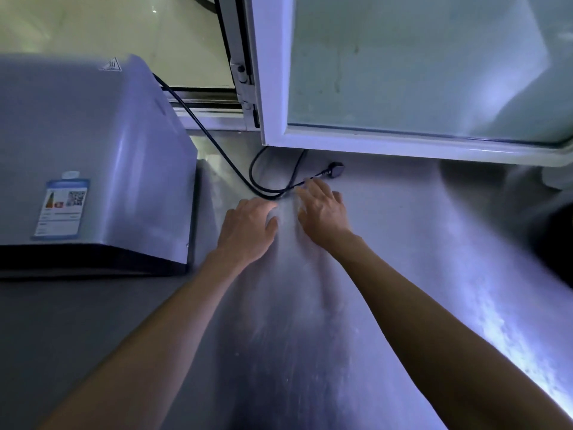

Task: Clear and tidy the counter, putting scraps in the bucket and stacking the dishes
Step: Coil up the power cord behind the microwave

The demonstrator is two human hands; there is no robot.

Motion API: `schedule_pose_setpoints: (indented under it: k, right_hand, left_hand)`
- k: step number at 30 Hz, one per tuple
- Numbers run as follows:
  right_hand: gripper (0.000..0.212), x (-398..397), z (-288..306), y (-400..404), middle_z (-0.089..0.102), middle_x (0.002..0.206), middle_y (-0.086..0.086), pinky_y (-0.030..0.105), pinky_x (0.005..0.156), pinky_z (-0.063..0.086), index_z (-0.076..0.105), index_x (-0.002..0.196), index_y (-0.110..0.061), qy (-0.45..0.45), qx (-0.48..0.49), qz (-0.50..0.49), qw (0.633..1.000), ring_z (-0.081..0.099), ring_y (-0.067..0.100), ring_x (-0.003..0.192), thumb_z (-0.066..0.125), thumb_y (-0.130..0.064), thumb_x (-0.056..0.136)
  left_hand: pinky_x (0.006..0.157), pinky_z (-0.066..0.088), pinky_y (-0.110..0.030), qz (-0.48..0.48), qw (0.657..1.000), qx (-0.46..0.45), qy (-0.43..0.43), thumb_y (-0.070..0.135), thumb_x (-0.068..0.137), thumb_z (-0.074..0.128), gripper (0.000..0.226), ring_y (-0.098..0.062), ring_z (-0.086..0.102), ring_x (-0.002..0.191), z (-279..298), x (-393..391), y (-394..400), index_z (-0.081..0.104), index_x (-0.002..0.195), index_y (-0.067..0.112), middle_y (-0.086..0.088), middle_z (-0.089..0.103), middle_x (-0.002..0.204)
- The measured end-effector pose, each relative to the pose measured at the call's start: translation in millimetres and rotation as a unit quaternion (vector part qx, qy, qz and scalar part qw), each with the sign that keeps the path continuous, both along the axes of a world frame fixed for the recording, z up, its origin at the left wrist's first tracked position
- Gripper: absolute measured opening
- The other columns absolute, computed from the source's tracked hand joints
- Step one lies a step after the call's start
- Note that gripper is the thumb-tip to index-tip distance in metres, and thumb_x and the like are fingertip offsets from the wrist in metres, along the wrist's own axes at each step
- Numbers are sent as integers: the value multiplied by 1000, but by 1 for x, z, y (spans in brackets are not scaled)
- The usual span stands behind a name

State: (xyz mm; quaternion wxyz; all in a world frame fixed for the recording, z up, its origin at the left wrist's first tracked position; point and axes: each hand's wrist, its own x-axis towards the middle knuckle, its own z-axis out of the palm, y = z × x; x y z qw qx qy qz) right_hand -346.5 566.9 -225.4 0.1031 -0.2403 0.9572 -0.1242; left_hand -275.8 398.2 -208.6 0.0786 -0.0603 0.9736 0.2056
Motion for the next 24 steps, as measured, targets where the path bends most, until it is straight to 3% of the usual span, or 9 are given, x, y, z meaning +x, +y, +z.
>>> schedule_pose_setpoints:
  k: [5, 11, 19, 24]
  right_hand:
    - [40, -15, -10, -16, 44, 146, 7, 44, 109, 30, 48, 136, -14, 11, 12, -3, 1000, 27, 25, 144, 45, -12, 96]
    - [39, -7, -16, -19, 62, 122, 9, 48, 110, 26, 54, 127, -12, 51, 22, -2, 998, 48, 30, 122, 45, -1, 90]
    - [37, 42, -1, -9, 67, 109, 4, 47, 108, 27, 65, 117, -22, 57, 51, 24, 997, 54, 29, 110, 47, -3, 91]
    - [35, 94, 13, 1, 70, 97, 1, 44, 102, 33, 71, 112, -25, 71, 15, 6, 997, 61, 28, 98, 55, -3, 90]
  left_hand:
    - [97, 46, -44, 25, 999, 21, 9, 34, 99, 45, 37, -21, 53, 117, -9, -7, -12, 55, 133, 23, 2, 61, 128]
    - [99, 45, -42, 46, 997, 60, -1, 33, 99, 46, 36, -19, 53, 119, -15, 6, -14, 57, 132, 24, 5, 61, 130]
    - [101, 43, -36, 111, 984, 135, -27, 32, 95, 44, 41, -16, 50, 123, 0, 42, -10, 56, 133, 26, 7, 59, 133]
    - [81, 43, -25, 163, 971, 174, 7, 37, 95, 51, 27, -13, 60, 106, 11, 77, -1, 63, 115, 24, 8, 66, 115]
